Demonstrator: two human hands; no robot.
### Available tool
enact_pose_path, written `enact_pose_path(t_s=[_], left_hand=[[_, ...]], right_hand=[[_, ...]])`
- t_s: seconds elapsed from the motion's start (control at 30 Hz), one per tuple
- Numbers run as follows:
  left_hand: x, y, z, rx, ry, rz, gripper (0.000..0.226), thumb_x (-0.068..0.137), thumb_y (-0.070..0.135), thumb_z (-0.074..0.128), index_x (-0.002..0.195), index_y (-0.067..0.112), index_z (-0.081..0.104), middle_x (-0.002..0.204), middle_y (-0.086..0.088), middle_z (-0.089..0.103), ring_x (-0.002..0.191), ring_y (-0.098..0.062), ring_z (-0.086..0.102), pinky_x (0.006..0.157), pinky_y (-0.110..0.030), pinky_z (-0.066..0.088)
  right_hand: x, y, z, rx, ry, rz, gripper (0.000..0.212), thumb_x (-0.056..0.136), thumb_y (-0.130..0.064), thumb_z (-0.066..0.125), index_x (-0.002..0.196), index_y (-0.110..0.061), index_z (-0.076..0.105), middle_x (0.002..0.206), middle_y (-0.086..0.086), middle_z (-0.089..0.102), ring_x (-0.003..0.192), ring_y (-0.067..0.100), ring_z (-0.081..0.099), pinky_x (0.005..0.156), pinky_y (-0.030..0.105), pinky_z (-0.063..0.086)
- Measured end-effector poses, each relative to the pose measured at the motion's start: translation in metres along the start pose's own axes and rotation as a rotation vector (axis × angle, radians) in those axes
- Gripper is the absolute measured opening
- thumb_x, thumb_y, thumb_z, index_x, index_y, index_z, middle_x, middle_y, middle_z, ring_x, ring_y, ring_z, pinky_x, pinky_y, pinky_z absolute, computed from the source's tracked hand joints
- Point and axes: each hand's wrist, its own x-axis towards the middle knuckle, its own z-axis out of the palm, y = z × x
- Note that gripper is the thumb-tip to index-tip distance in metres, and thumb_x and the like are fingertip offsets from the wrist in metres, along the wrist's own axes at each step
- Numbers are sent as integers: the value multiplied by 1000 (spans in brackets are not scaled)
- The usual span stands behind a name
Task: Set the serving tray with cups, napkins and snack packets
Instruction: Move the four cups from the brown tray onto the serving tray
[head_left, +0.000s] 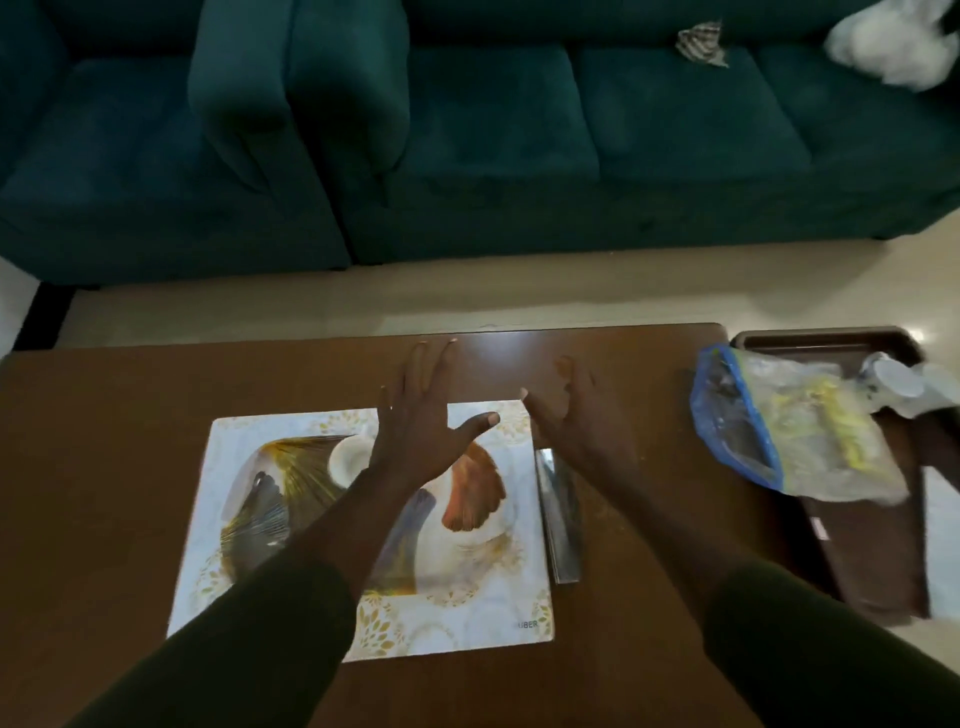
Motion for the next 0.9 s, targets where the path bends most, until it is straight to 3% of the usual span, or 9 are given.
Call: enact_pose_path(t_s=[0.17, 0.3, 0.6, 0.73, 0.83, 0.9], left_hand=[[17, 75, 38, 5, -42, 101, 85, 90, 60, 50, 156, 24, 10, 166, -6, 8, 154, -25, 5, 121, -51, 20], [34, 145, 71, 6, -87, 139, 88, 88, 54, 59, 155, 25, 10, 165, -7, 8, 152, -29, 12, 121, -48, 24], [75, 297, 159, -145, -149, 333, 81, 87, 38, 68, 152, 26, 21, 159, -6, 23, 143, -27, 31, 108, -37, 36], [91, 347, 200, -142, -192, 355, 84, 86, 37, 70, 153, 22, 21, 158, -7, 25, 143, -25, 31, 104, -38, 40], [104, 383, 228, -139, -214, 389, 88, 83, 30, 74, 152, 20, 21, 154, -8, 30, 140, -27, 34, 101, -43, 45], [114, 399, 243, -112, -245, 409, 93, 81, 27, 76, 154, 21, 18, 155, -9, 27, 141, -29, 33, 102, -44, 43]], right_hand=[[6, 69, -58, -1, 52, 79, 55, 89, -43, 58, 135, -17, 43, 138, 5, 51, 120, 24, 55, 95, 38, 48], [8, 129, -104, -43, 74, 129, 47, 86, -30, 60, 130, -19, 47, 135, 4, 52, 118, 26, 54, 89, 40, 49], [8, 277, -205, -68, 232, 276, 44, 82, -22, 60, 125, -18, 51, 126, 2, 57, 113, 23, 56, 86, 34, 45], [11, 340, -246, -140, 228, 356, 32, 81, -18, 50, 112, -11, 54, 113, 5, 58, 105, 28, 56, 74, 31, 44], [21, 377, -272, -114, 212, 376, 40, 76, -27, 43, 109, -8, 53, 116, 8, 58, 105, 32, 56, 77, 35, 47], [25, 398, -281, -58, 222, 398, 45, 77, -20, 53, 121, -11, 50, 121, 9, 57, 113, 31, 52, 81, 33, 42]])
